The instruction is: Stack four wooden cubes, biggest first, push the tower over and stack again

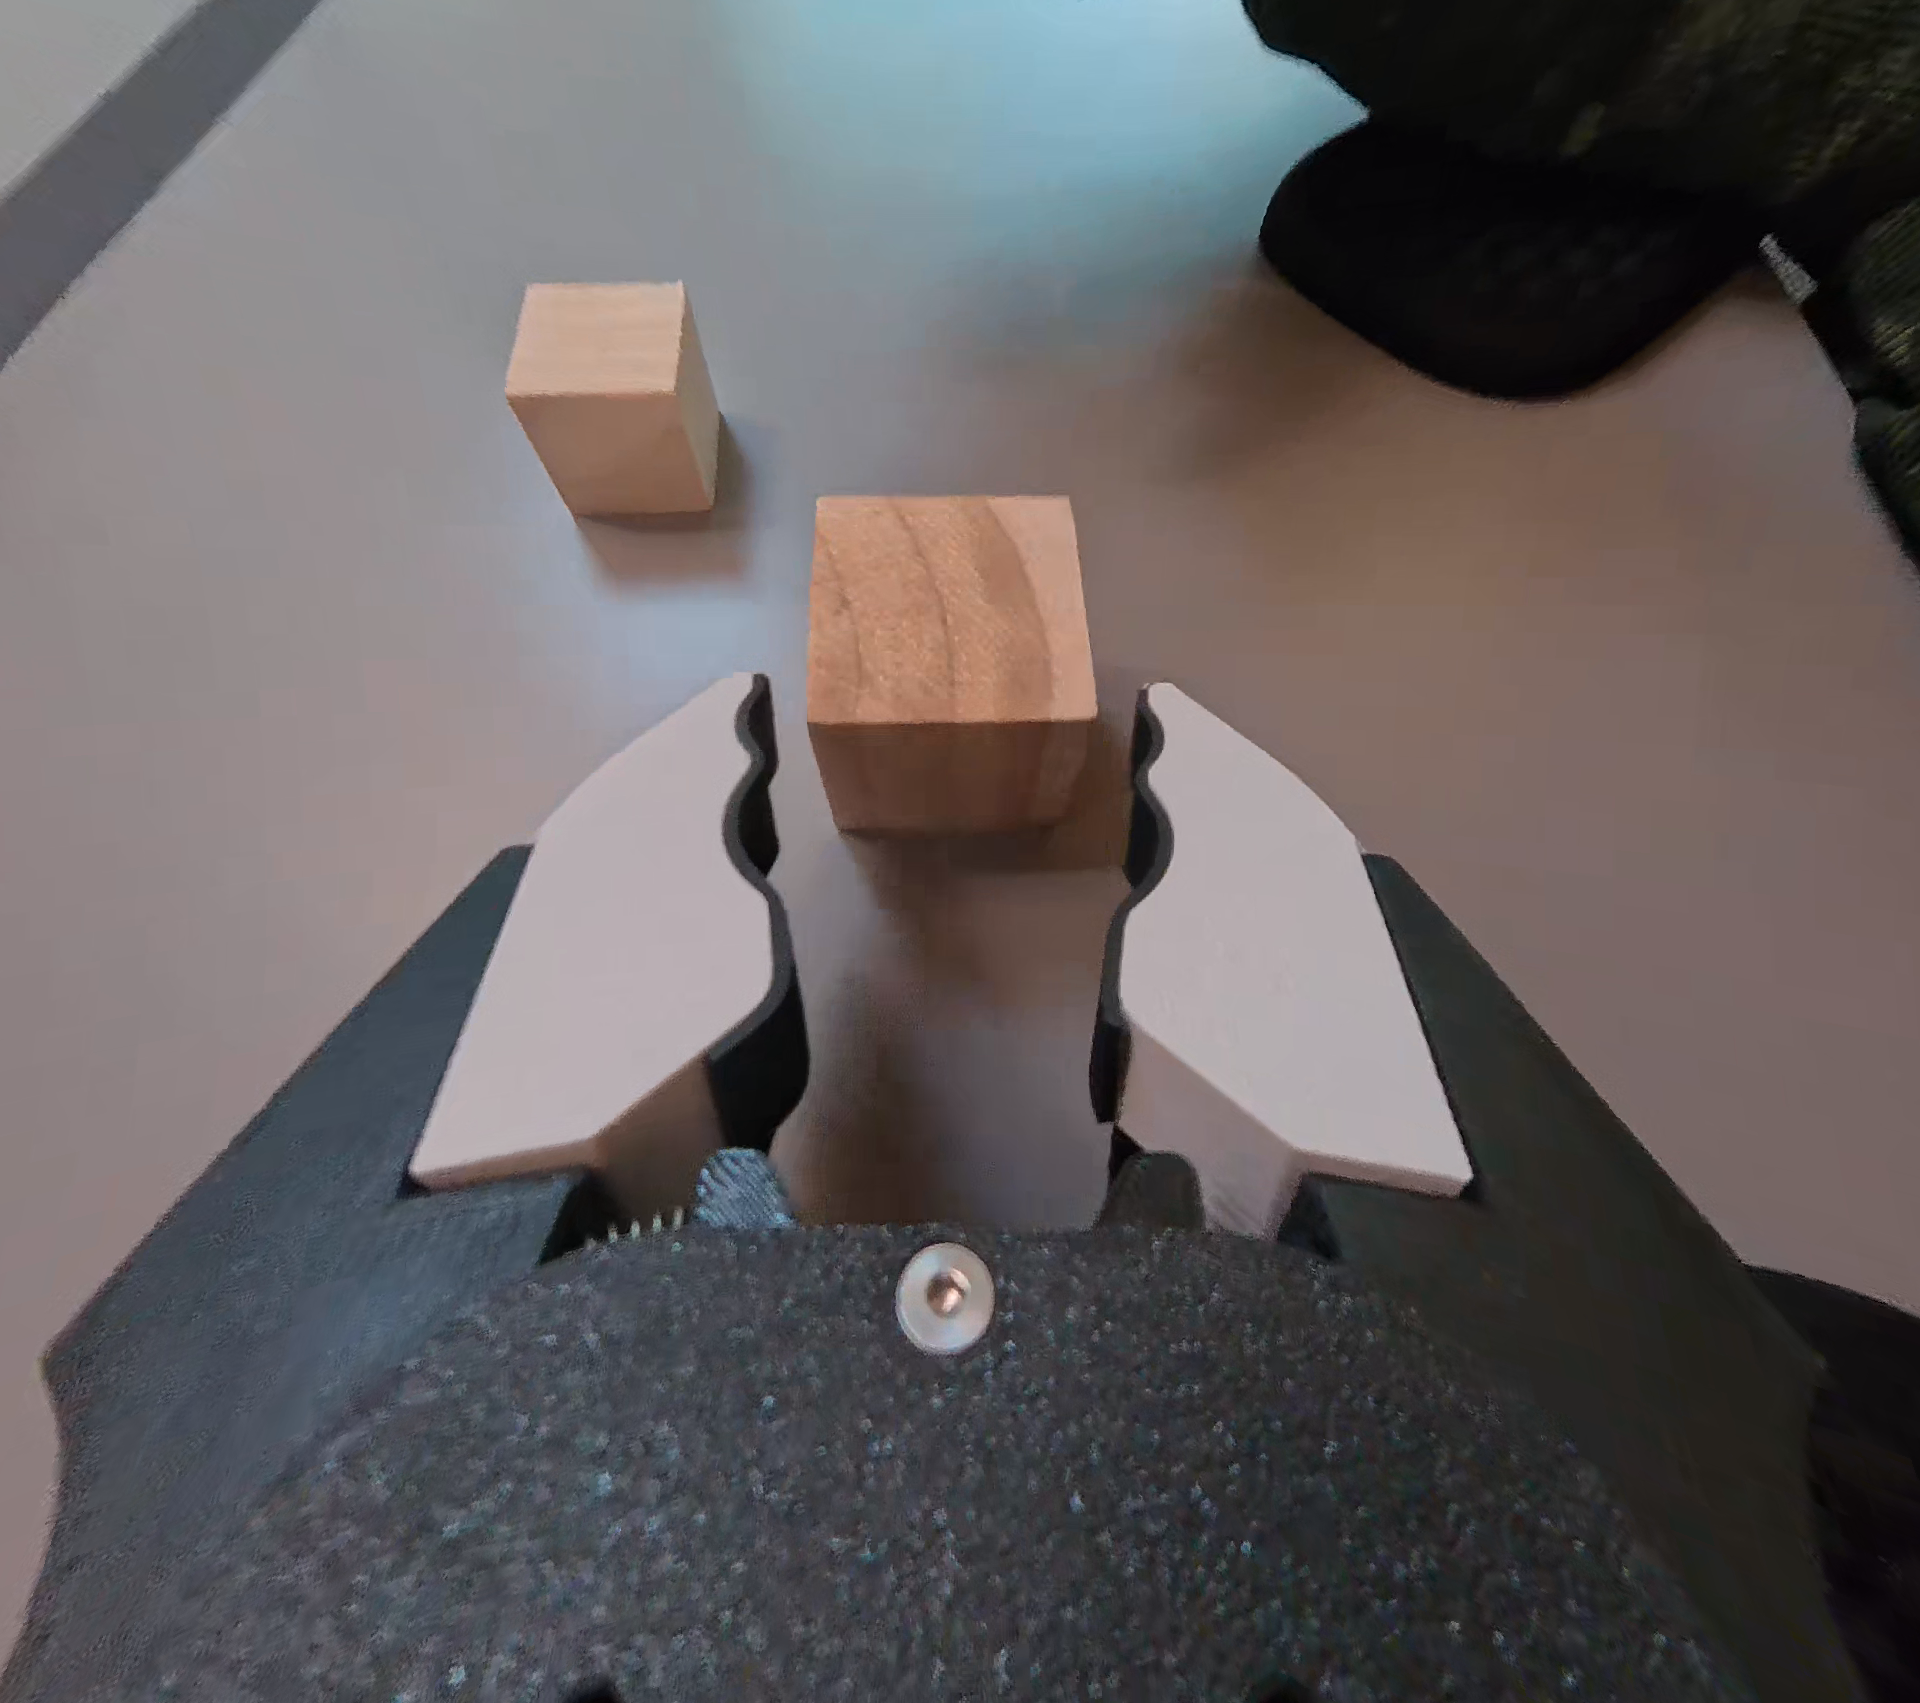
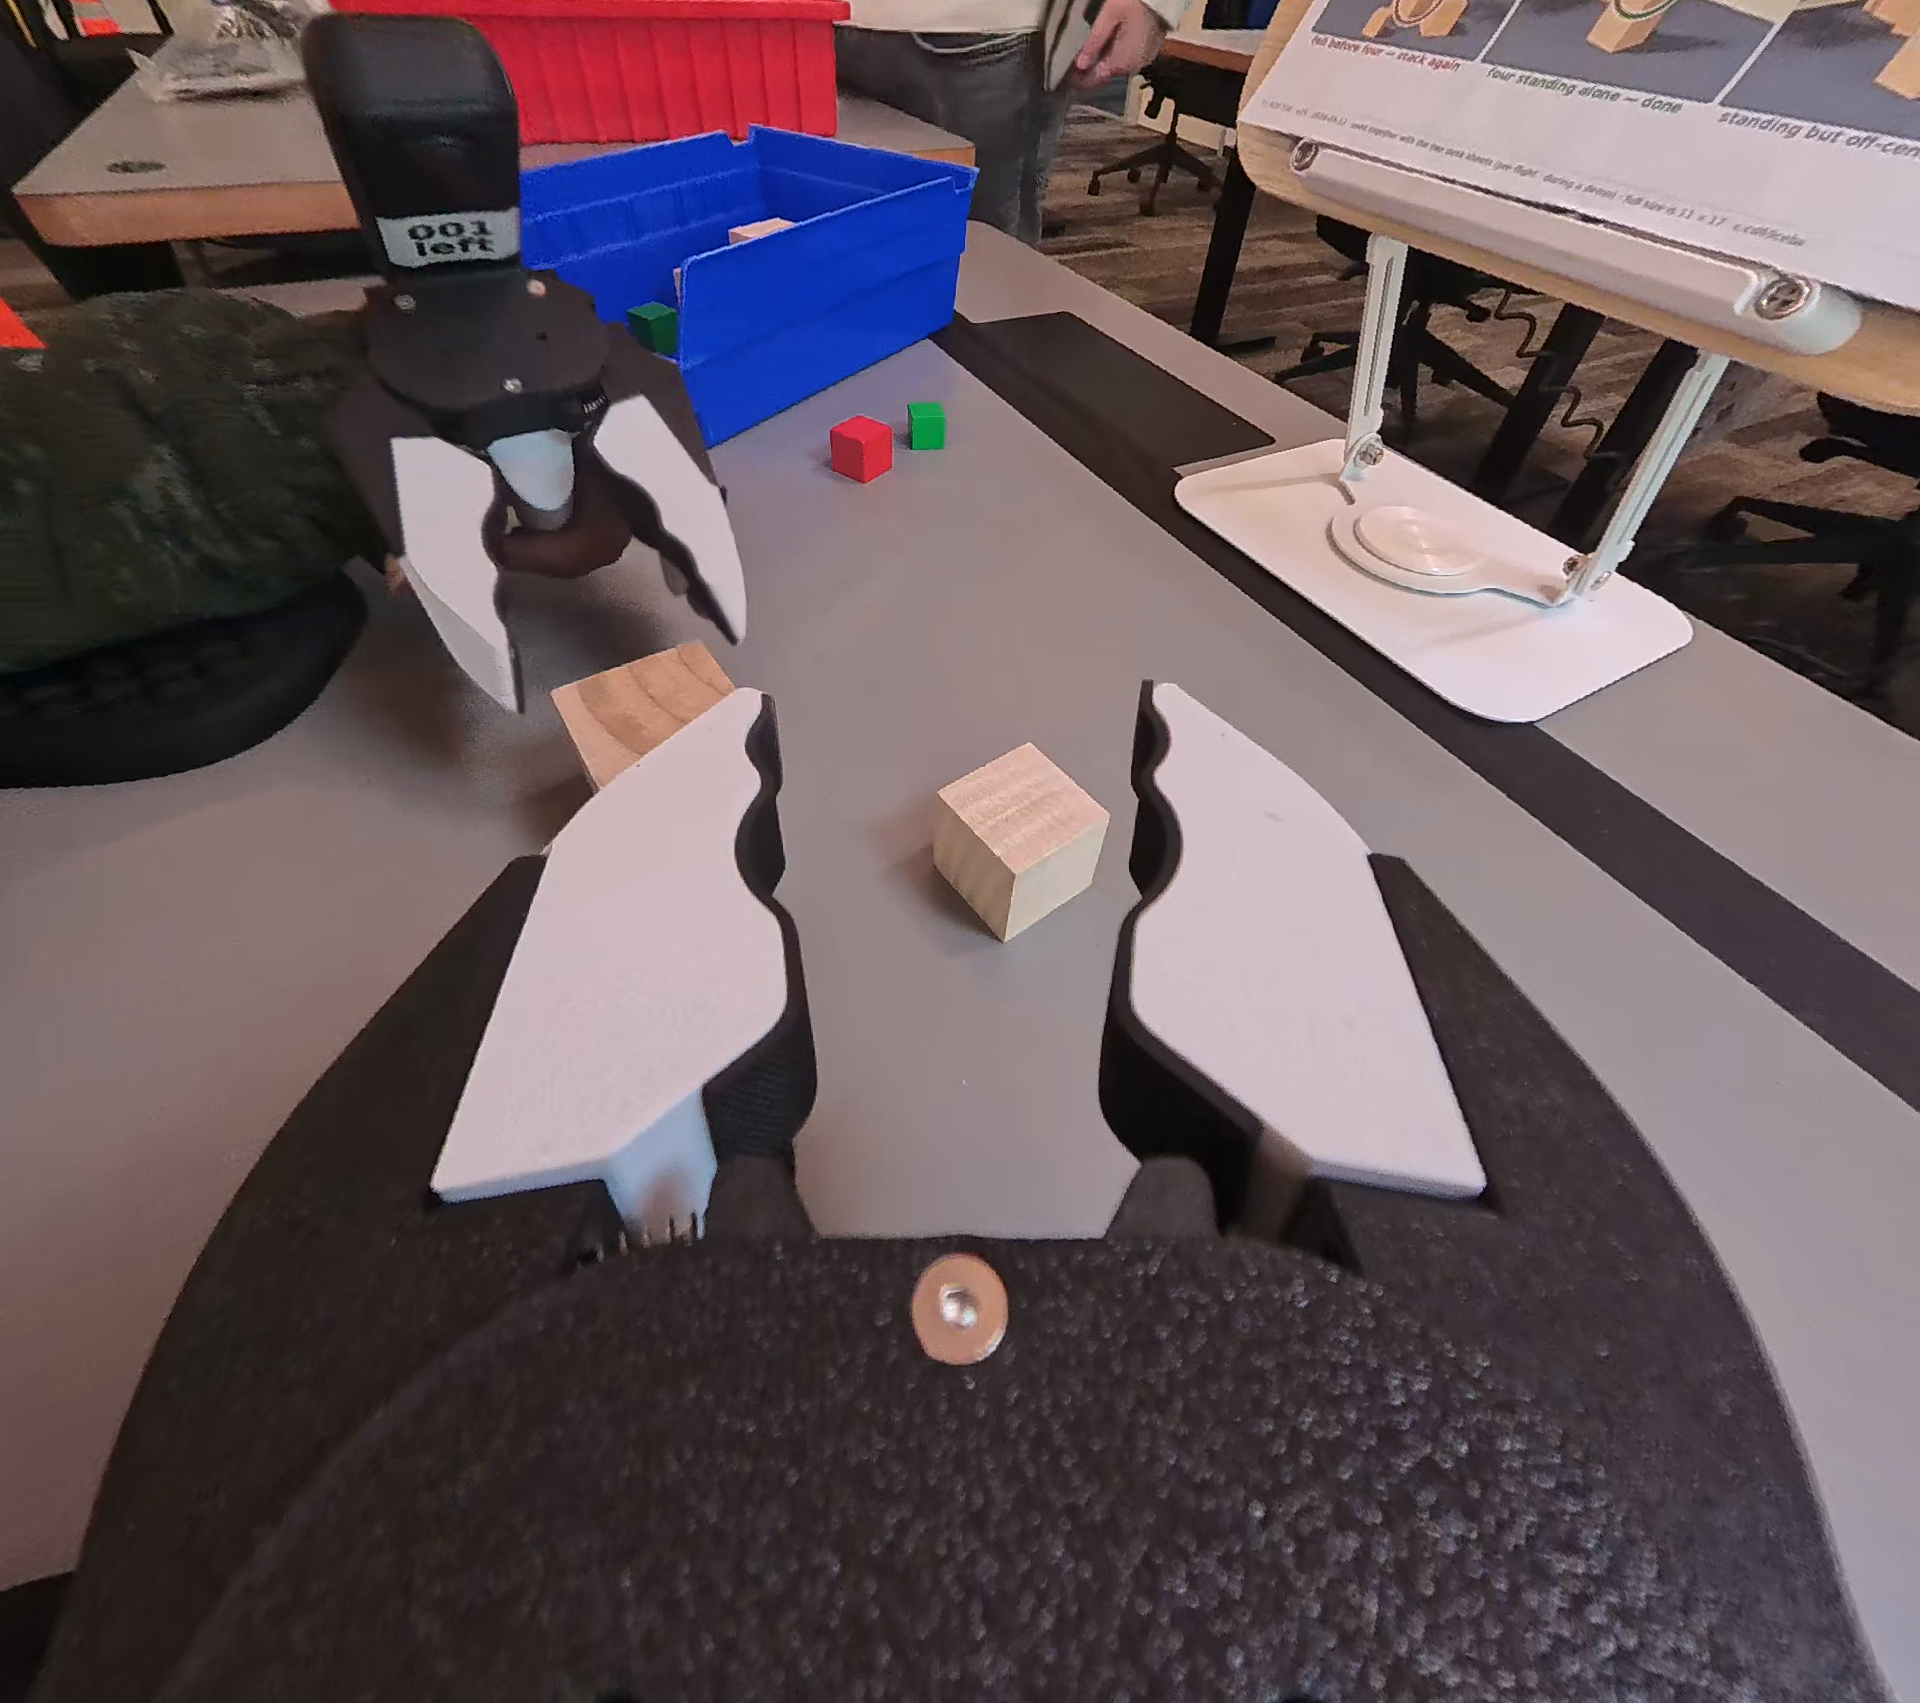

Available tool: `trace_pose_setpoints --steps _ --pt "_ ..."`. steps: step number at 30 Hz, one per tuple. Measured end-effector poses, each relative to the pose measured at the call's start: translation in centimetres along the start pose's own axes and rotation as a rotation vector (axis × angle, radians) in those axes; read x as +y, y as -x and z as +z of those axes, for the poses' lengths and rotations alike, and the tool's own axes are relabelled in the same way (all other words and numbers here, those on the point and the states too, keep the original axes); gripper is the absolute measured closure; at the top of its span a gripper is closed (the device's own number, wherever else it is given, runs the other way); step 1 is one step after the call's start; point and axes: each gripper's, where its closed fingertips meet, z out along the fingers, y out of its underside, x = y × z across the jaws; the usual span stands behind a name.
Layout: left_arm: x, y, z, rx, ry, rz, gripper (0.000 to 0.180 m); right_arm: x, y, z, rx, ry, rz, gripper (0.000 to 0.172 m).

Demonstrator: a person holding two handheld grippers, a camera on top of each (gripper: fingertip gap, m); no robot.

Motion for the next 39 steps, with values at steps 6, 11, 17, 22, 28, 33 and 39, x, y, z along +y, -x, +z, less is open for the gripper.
trace_pose_setpoints --steps 6,11,17,22,28,33,39 --pt "0.8 0.5 2.0 -0.088 0.116 0.058 0.12 0.1 0.2 0.3 -0.002 0.01 -0.001 0.106" --pt "0.7 0.8 1.0 -0.069 0.081 0.057 0.121 0.1 0.0 0.1 0.002 0.009 0.003 0.108" --pt "1.4 1.1 1.0 -0.06 0.093 0.055 0.121 0.3 -0.2 0.0 0.005 0.009 0.014 0.108" --pt "1.3 1.7 1.0 -0.081 0.075 0.04 0.121 0.2 -0.5 -0.2 0.018 0.005 0.014 0.108" --pt "0.7 2.2 0.2 -0.109 0.04 -0.008 0.113 0.2 -1.1 -0.5 0.042 -0.004 0.024 0.109" --pt "0.8 2.0 0.2 -0.103 0.048 -0.003 0.122 0.4 -1.2 -0.4 0.045 0.006 0.026 0.109" --pt "0.7 2.2 0.3 -0.111 0.031 0.003 0.122 0.3 -1.3 -0.5 0.05 0.003 0.026 0.109"
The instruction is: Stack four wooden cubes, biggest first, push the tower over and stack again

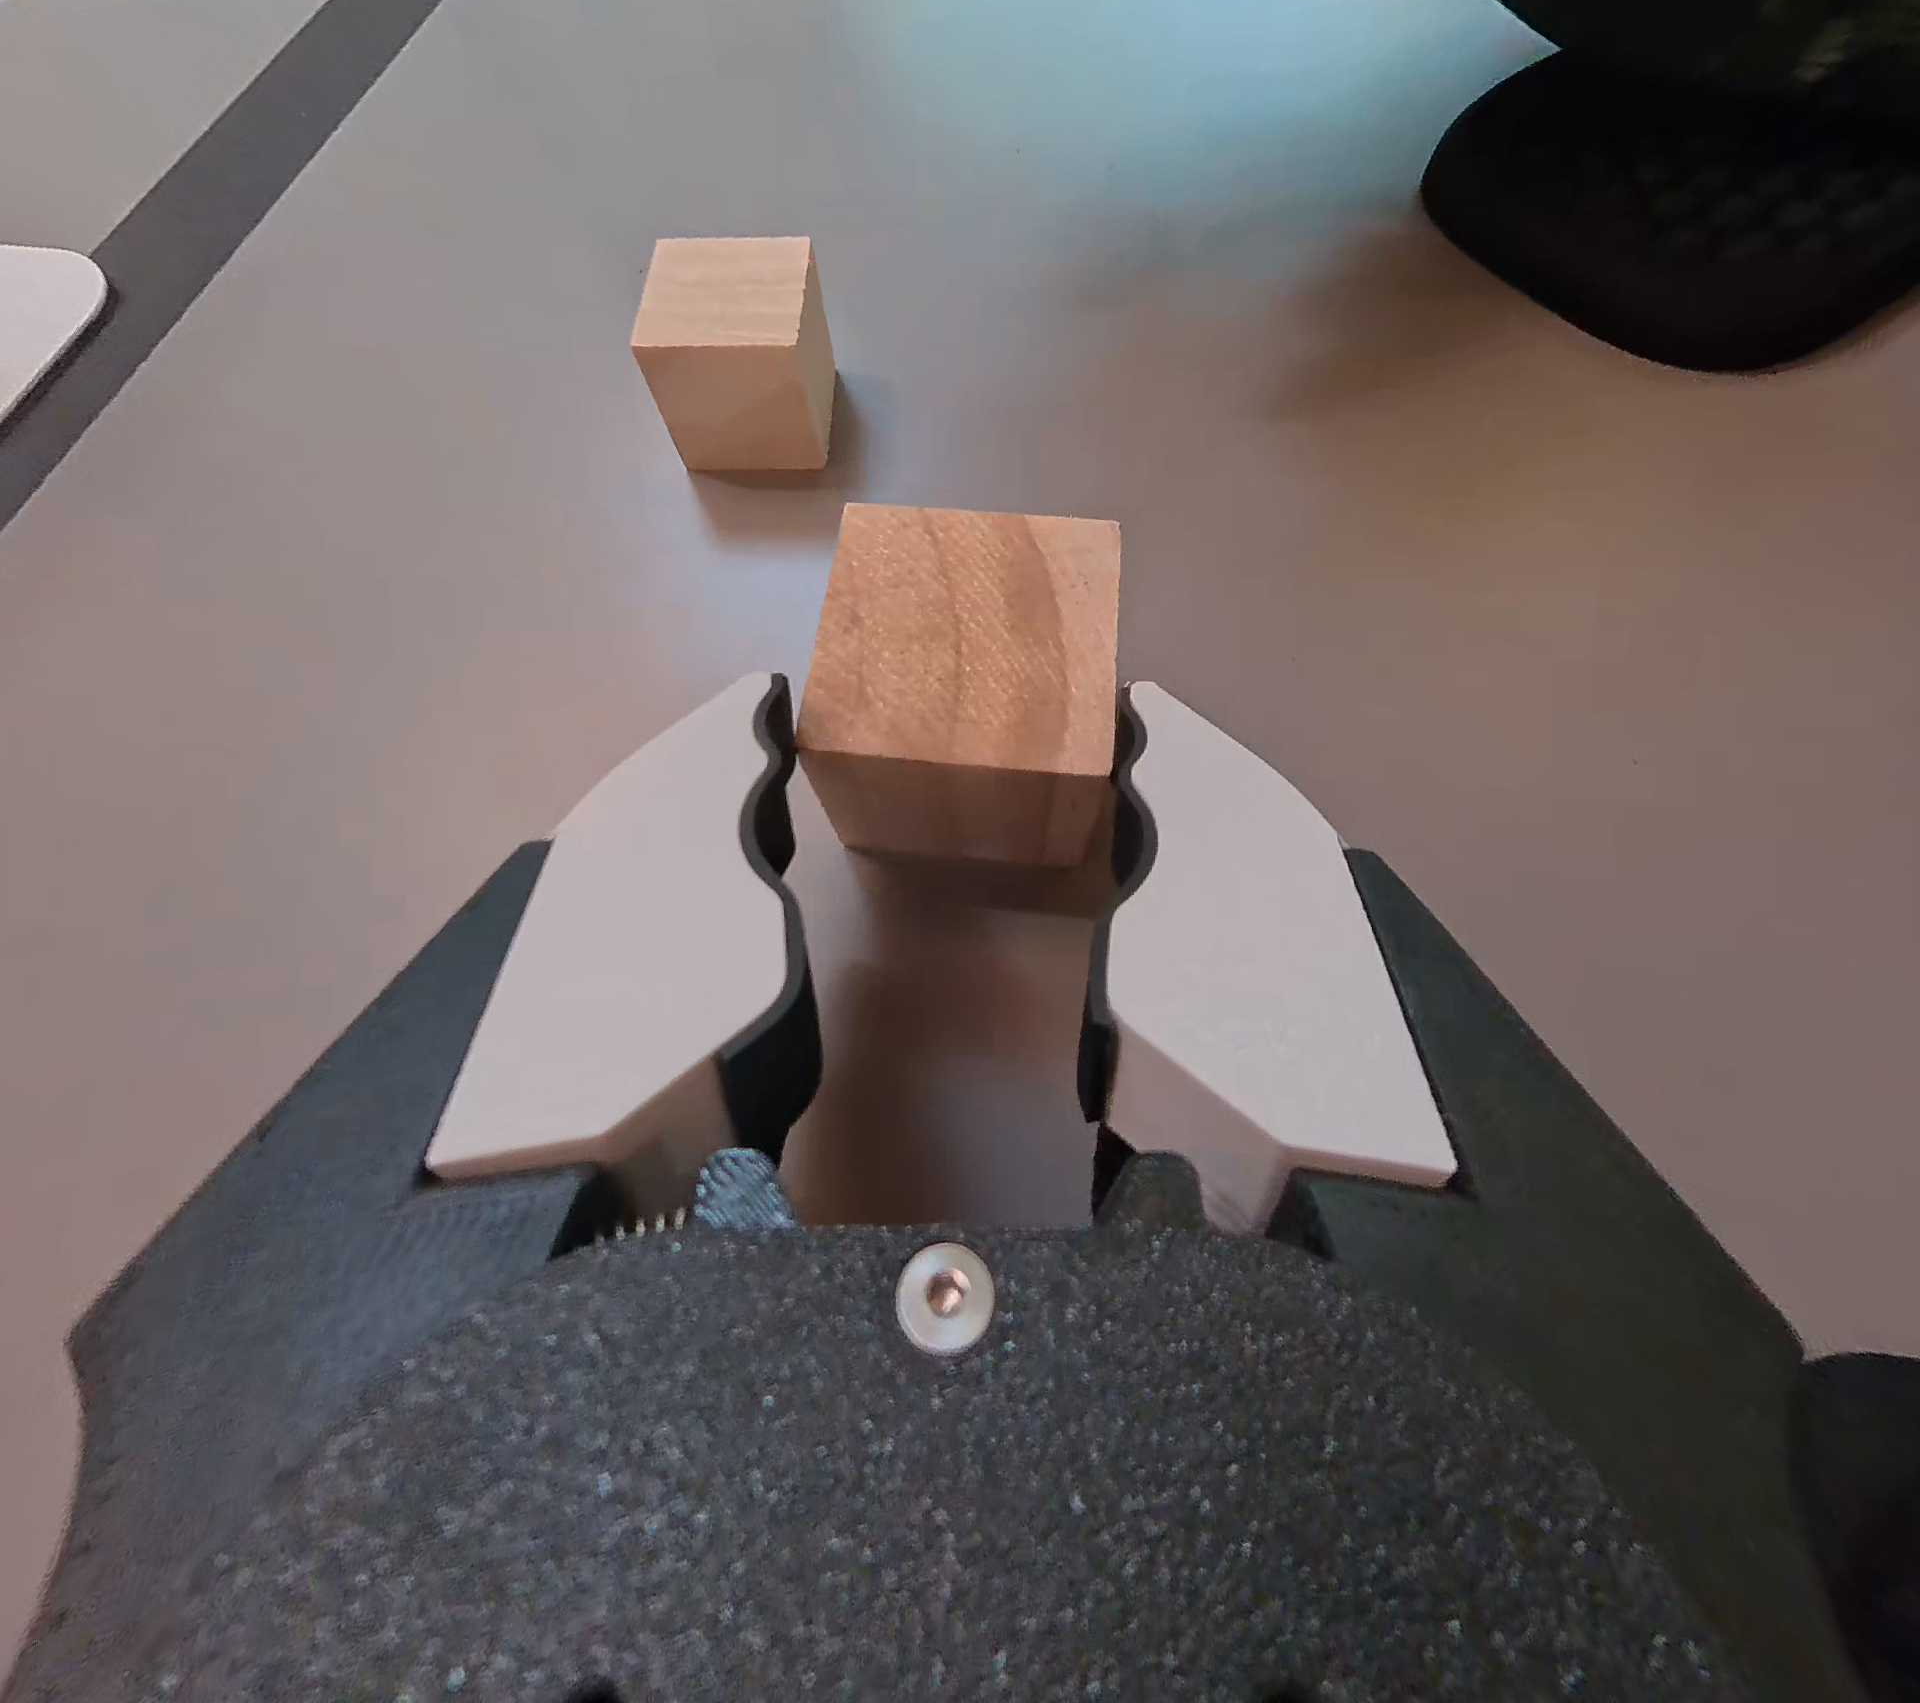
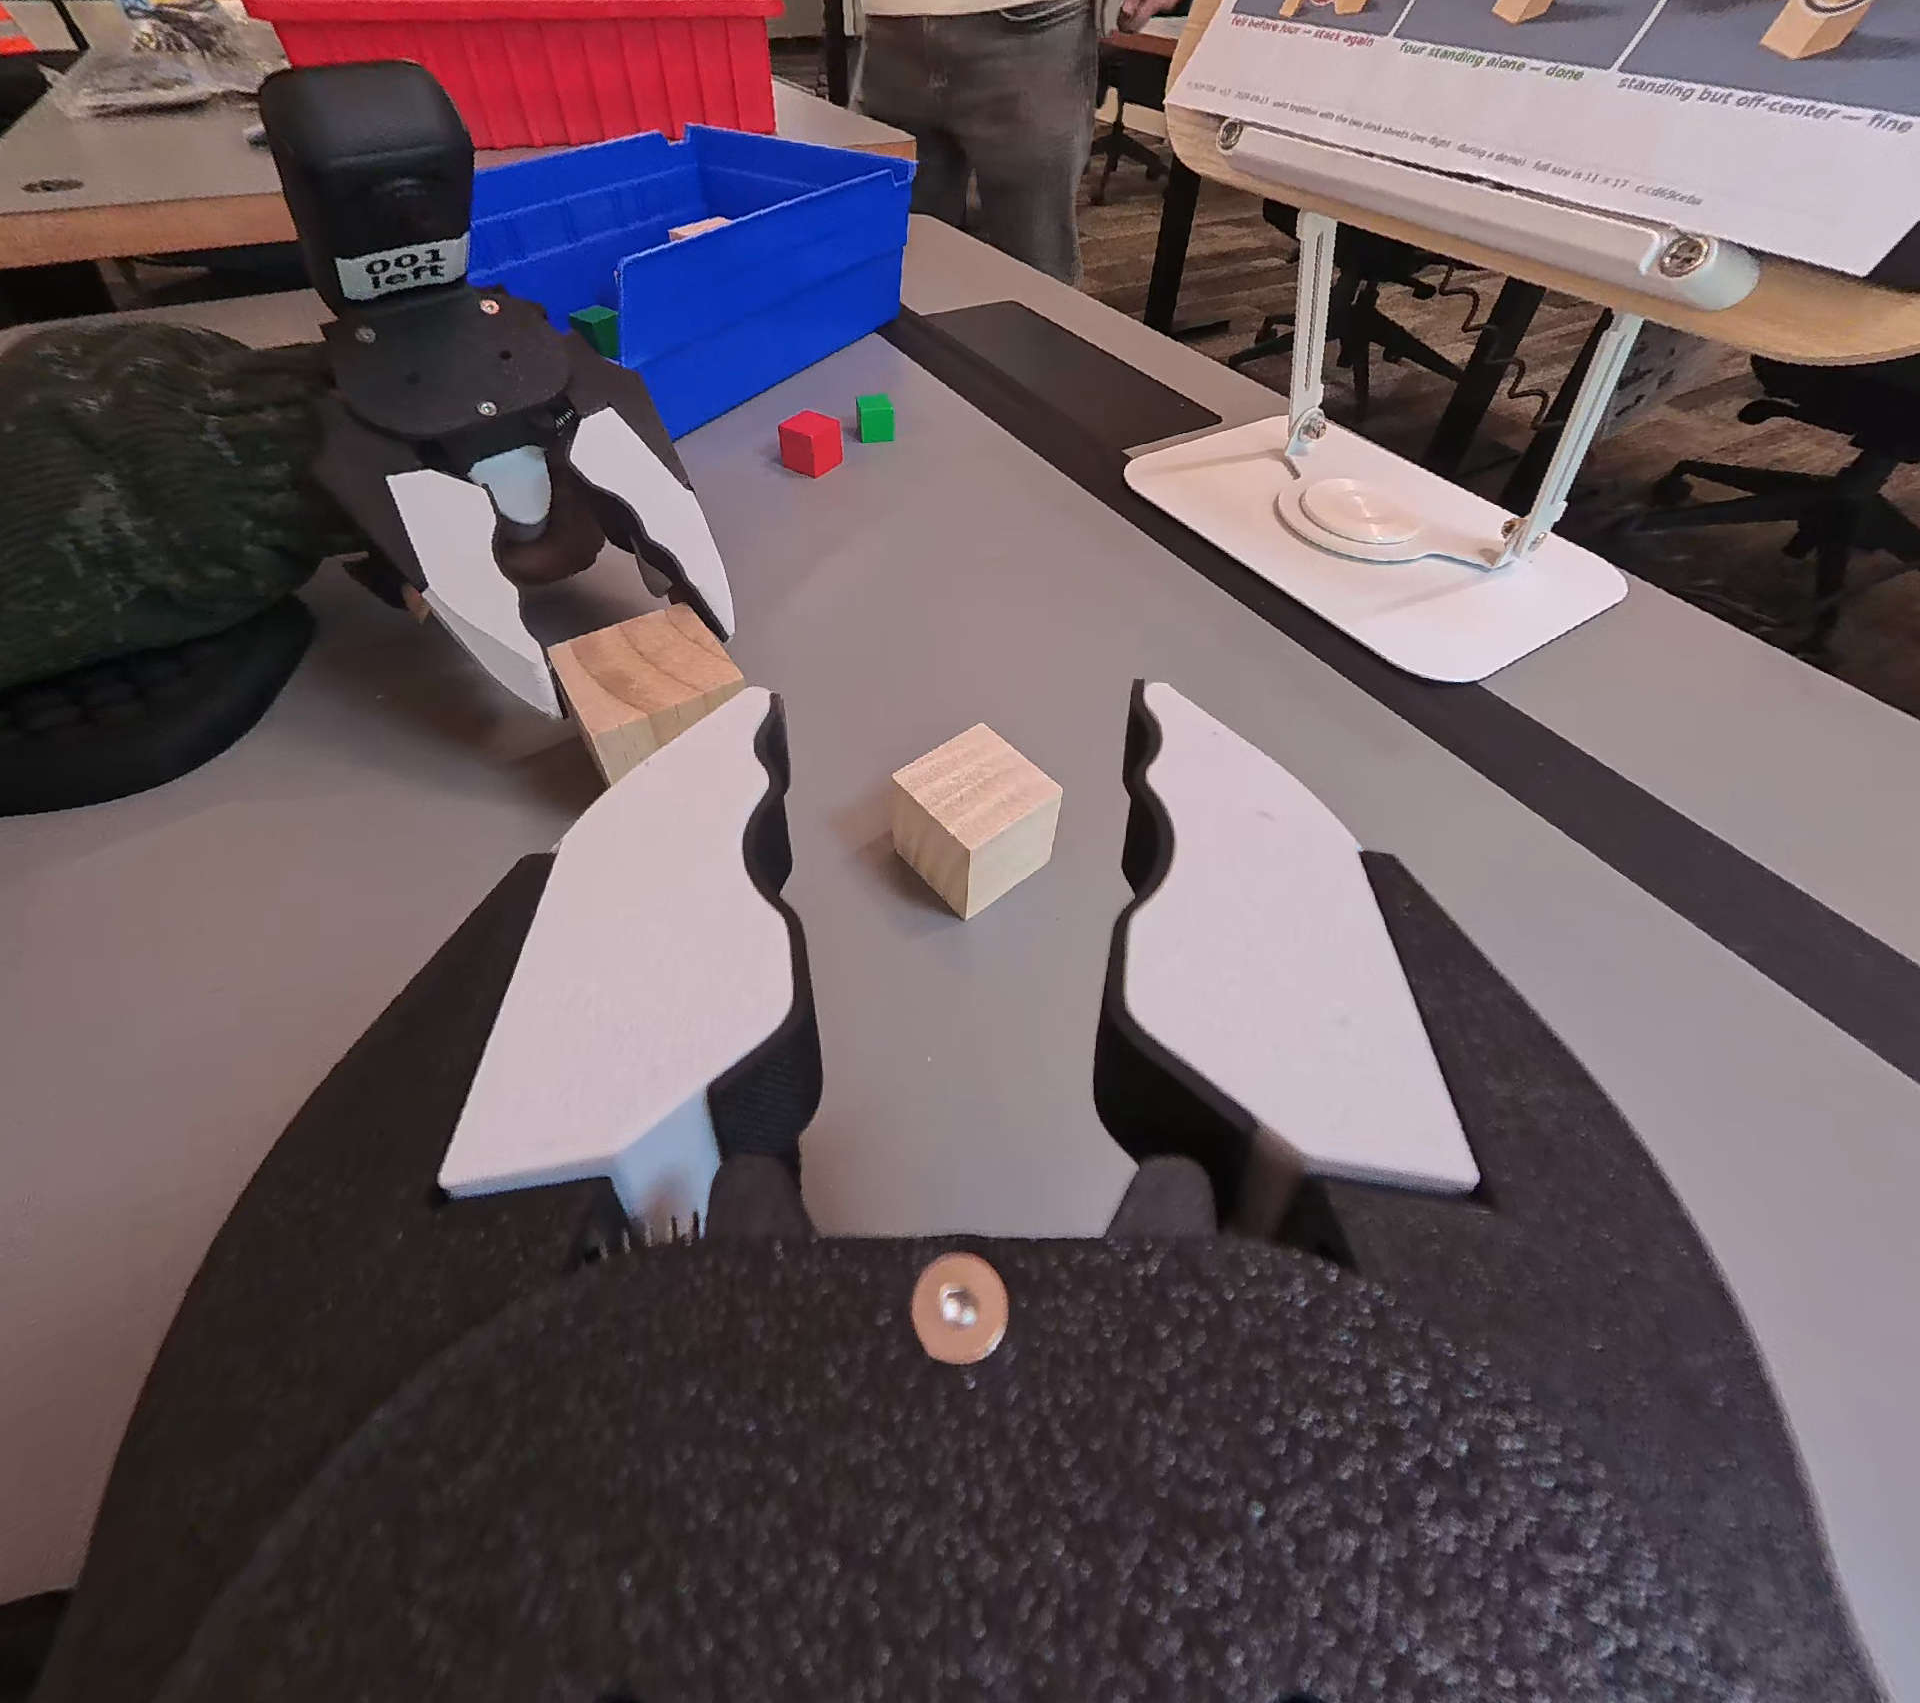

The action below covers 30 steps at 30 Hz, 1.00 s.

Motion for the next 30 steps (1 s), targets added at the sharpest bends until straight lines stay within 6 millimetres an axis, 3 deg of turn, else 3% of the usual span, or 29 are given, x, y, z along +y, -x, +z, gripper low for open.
trace_pose_setpoints --steps 5,10,13,16,19,25,30 --pt "-0.7 0.1 -0.3 0.0 -0.052 -0.004 0.122 -0.4 -0.5 -0.4 0.028 -0.015 0.015 0.109" --pt "-5.2 1.0 -3.0 -0.052 -0.273 -0.081 0.128 -1.5 -2.3 -1.6 0.12 -0.08 0.032 0.109" --pt "-7.1 2.0 -3.3 -0.123 -0.266 -0.1 0.136 -2.0 -3.8 -2.5 0.177 -0.127 0.07 0.109" --pt "-8.3 2.2 -1.4 -0.082 -0.127 -0.1 0.126 -1.9 -5.2 -3.4 0.222 -0.151 0.11 0.11" --pt "-8.7 2.5 1.9 -0.049 0.066 -0.042 0.123 -1.8 -6.2 -4.2 0.256 -0.177 0.143 0.113" --pt "-6.2 4.5 8.1 -0.033 0.492 0.057 0.115 -1.5 -7.4 -5.0 0.283 -0.195 0.185 0.114" --pt "-3.5 5.9 10.5 -0.032 0.739 0.135 0.136 -1.4 -7.5 -5.0 0.282 -0.199 0.193 0.115"
